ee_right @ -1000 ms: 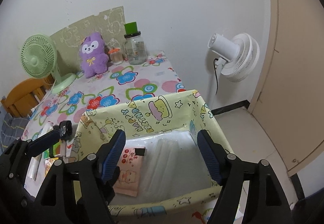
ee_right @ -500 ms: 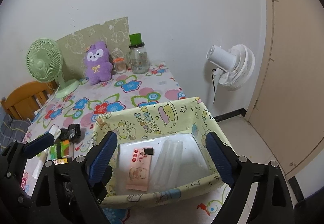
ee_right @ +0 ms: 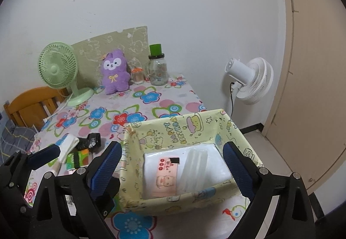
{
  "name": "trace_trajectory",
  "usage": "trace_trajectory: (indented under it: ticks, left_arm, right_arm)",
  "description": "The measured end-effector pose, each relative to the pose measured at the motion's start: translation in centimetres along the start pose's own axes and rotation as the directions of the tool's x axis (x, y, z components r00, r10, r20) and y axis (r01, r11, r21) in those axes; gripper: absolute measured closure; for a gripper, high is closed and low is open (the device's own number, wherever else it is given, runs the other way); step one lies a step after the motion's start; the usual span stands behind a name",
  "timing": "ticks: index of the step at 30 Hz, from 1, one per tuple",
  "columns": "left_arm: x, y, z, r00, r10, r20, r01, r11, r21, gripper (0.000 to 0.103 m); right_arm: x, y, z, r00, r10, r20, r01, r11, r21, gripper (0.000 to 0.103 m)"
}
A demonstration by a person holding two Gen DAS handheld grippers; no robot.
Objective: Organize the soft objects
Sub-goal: 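Withdraw both grippers from the box back over the table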
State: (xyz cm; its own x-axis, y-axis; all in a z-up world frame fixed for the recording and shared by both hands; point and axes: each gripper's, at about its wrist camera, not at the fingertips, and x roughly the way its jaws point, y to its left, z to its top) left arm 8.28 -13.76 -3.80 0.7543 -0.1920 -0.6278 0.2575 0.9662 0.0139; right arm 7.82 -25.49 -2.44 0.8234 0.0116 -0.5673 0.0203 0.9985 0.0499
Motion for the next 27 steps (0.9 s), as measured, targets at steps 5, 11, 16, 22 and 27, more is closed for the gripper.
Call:
trace_trajectory:
  ticks: [5, 11, 16, 22, 27]
  left_arm:
    - [-1.0, 1.0, -0.4, 1.0, 0.002, 0.011, -0.002, 1.0, -0.006, 0.0]
    - [-2.0, 2.1, -0.7, 1.0, 0.004, 0.022, -0.004, 1.0, -0.009, 0.0]
    - [-3.1, 3.1, -1.1, 0.999, 0.019, 0.039, -0.019, 1.0, -0.007, 0.0]
    - [-4.2, 4.5, -1.7, 0.998, 0.029, 0.053, -0.028, 1.0, -0.014, 0.0]
    - [-4.8, 5.6, -2.2, 0.997, 0.039, 0.063, -0.038, 0.999, -0.015, 0.0]
  right_arm:
    - [-0.7, 1.2, -0.1, 1.0, 0.012, -0.001, -0.012, 1.0, -0.003, 0.007]
    - [-1.6, 2.7, -0.2, 1.0, 0.016, 0.005, -0.016, 1.0, -0.01, 0.007]
    - [-2.3, 4.1, -0.4, 1.0, 0.026, 0.012, -0.026, 0.999, -0.026, 0.007]
    - [-2.7, 5.8, -0.7, 0.999, 0.039, 0.011, -0.039, 0.999, -0.038, 0.007]
    - [-2.9, 7.3, -0.9, 0.998, 0.055, 0.02, -0.053, 0.997, -0.054, 0.007]
